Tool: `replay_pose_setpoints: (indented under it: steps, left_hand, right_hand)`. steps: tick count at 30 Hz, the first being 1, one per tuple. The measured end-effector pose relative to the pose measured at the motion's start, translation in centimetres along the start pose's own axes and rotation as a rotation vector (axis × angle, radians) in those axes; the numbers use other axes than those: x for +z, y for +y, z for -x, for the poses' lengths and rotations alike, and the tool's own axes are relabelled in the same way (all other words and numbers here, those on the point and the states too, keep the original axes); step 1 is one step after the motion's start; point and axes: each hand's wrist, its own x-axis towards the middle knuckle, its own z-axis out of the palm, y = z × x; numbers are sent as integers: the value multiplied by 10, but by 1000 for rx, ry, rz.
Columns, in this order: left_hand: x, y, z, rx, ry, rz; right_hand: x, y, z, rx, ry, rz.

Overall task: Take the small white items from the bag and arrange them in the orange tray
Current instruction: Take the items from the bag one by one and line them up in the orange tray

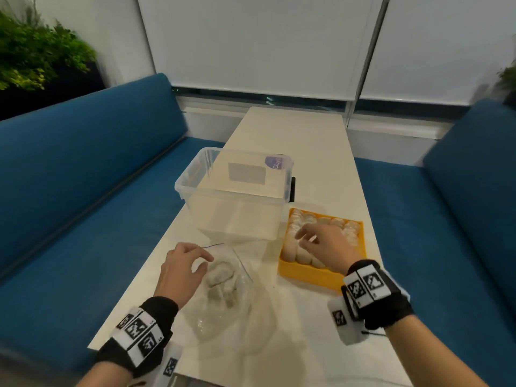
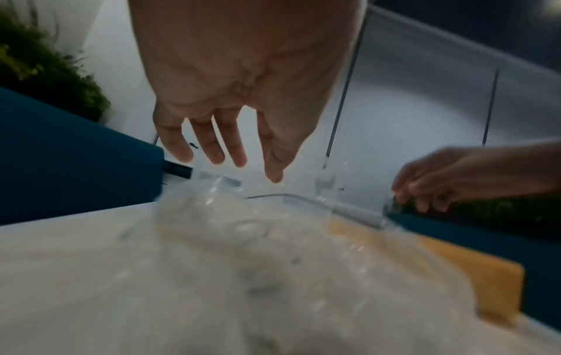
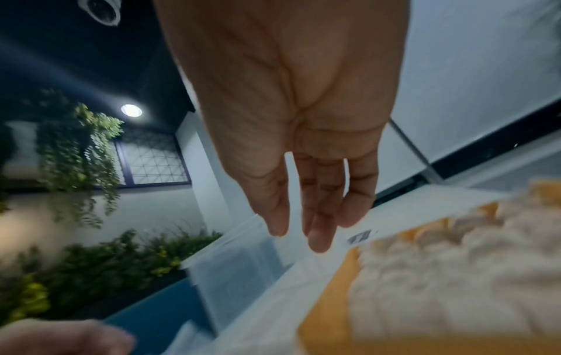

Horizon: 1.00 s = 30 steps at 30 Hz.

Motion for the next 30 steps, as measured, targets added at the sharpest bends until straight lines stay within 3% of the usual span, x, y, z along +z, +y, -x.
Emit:
replay_pose_setpoints:
  steps: [2, 4, 8, 13, 17, 19, 21, 23, 25, 27, 30]
  left_hand:
    - [3, -19, 2, -78, -41, -136]
    - [4, -36, 6, -193, -159, -77]
    - [9, -48, 10, -210, -376, 58]
    - [9, -52, 10, -127, -327, 292]
    - [17, -53, 9, -106, -327, 174]
    - [21, -49, 9, 3, -178, -35]
    - [24, -41, 8, 241, -5, -87]
    - [26, -32, 2, 387, -12, -24]
    - [30, -23, -6, 285, -161, 24]
    - [39, -15, -17, 129, -293, -88]
    - [57, -8, -26, 71, -354, -260]
  right_hand:
    - [29, -24, 17, -69, -37, -108]
    - [67, -41, 26, -110, -82, -196]
    - [134, -55, 27, 66, -175, -188]
    - [170, -59, 24, 194, -179, -155]
    - [176, -62, 17, 210, -126, -98]
    - [179, -64, 14, 231, -115, -69]
    - [180, -65, 14, 251, -120, -71]
    - [179, -66, 15, 263, -132, -85]
    - [177, -66, 16, 270, -148, -70]
    - [176, -68, 15, 264, -153, -59]
    - [175, -68, 15, 256, -153, -76]
